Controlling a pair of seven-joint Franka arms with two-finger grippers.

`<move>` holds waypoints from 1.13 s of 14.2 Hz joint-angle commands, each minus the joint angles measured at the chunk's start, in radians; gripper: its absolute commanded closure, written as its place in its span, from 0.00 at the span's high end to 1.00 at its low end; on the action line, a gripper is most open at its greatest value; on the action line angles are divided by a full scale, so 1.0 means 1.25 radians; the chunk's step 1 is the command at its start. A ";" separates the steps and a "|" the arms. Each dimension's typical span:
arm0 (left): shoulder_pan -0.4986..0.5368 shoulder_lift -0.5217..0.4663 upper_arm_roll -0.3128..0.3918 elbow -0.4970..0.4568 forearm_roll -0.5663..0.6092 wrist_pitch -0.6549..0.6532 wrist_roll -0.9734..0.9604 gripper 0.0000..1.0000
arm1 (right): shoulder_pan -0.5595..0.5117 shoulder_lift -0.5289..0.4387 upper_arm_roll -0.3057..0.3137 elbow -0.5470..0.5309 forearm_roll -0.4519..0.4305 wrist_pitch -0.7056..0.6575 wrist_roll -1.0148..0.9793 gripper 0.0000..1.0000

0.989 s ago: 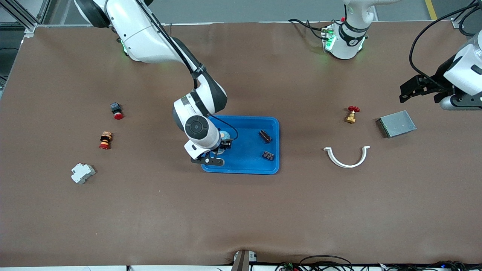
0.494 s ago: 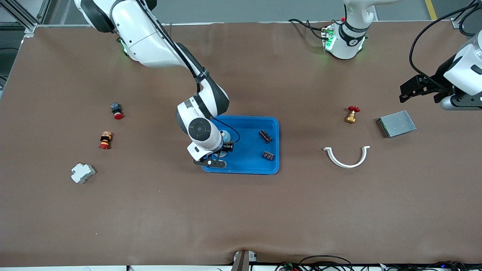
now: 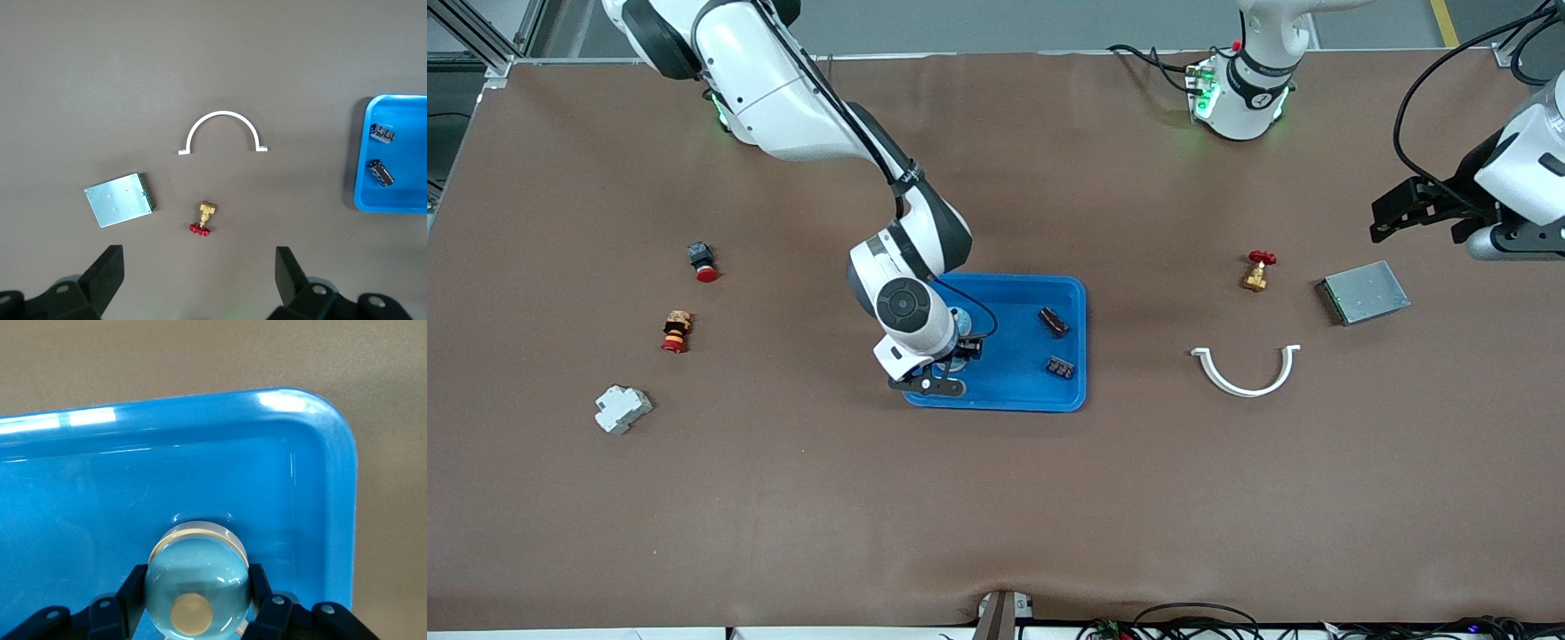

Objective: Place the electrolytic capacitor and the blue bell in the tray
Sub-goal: 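Lower the bell into the tray beside the first bell with the right gripper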

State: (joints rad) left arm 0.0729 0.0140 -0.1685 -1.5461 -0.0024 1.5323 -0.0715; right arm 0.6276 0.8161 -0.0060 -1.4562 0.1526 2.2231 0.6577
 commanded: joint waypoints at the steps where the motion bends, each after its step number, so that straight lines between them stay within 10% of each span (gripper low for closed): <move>1: 0.004 -0.017 -0.001 -0.010 -0.007 -0.006 0.006 1.00 | 0.008 0.018 -0.006 0.021 0.002 -0.005 0.008 0.31; 11: 0.005 -0.016 -0.001 -0.010 -0.007 -0.006 0.006 1.00 | 0.008 0.028 -0.007 0.020 -0.002 0.011 0.004 0.32; 13: 0.004 -0.017 0.000 -0.010 -0.007 -0.007 0.004 1.00 | 0.008 0.028 -0.007 0.020 -0.002 0.011 0.004 0.56; 14: 0.005 -0.017 -0.001 -0.010 -0.007 -0.007 0.004 1.00 | 0.008 0.028 -0.007 0.020 -0.002 0.011 0.004 0.90; 16: 0.005 -0.014 -0.001 -0.006 -0.007 -0.006 0.004 1.00 | 0.008 0.025 -0.009 0.020 -0.002 0.010 0.003 1.00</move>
State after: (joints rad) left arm 0.0730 0.0140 -0.1685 -1.5461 -0.0024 1.5323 -0.0715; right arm 0.6277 0.8251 -0.0063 -1.4561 0.1522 2.2302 0.6572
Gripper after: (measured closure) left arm 0.000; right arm 0.185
